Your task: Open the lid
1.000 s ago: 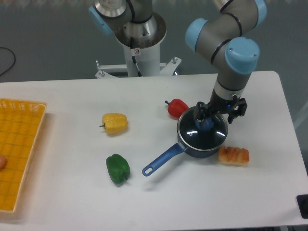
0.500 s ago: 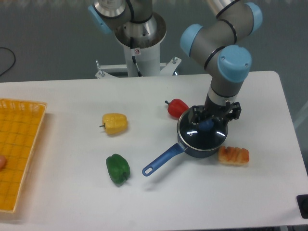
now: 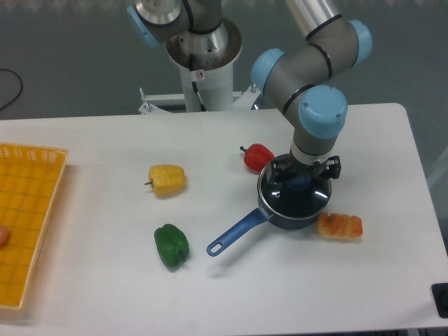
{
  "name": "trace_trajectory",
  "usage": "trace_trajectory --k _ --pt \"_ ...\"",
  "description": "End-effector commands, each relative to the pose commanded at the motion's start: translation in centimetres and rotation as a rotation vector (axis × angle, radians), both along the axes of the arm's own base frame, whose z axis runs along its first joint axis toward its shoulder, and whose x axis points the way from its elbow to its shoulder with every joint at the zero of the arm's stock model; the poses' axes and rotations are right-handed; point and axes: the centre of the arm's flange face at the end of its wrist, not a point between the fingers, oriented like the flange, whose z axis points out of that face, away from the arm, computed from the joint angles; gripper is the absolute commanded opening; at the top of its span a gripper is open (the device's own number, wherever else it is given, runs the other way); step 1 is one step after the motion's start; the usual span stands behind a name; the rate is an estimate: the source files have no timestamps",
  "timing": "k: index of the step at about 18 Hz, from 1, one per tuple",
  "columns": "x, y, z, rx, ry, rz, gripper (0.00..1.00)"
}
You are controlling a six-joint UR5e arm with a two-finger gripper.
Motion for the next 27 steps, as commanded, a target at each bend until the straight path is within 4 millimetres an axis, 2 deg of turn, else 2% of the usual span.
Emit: trace_trajectory --k 3,9,10,16,27 --pt "0.1 0.0 -0.1 -0.010 -0.002 -0.006 0.99" --pt "0.4 0.1 -0.2 -0.035 -0.010 -0.051 0.88" --pt "0.5 0.0 -0.3 -0.037 -0.015 -0.052 0.82" --pt "0.7 0.0 -0.2 -0.043 -0.033 -0.082 0.68" --pt "0.4 0.3 1.8 -0.034 -0.037 -0.168 0.67"
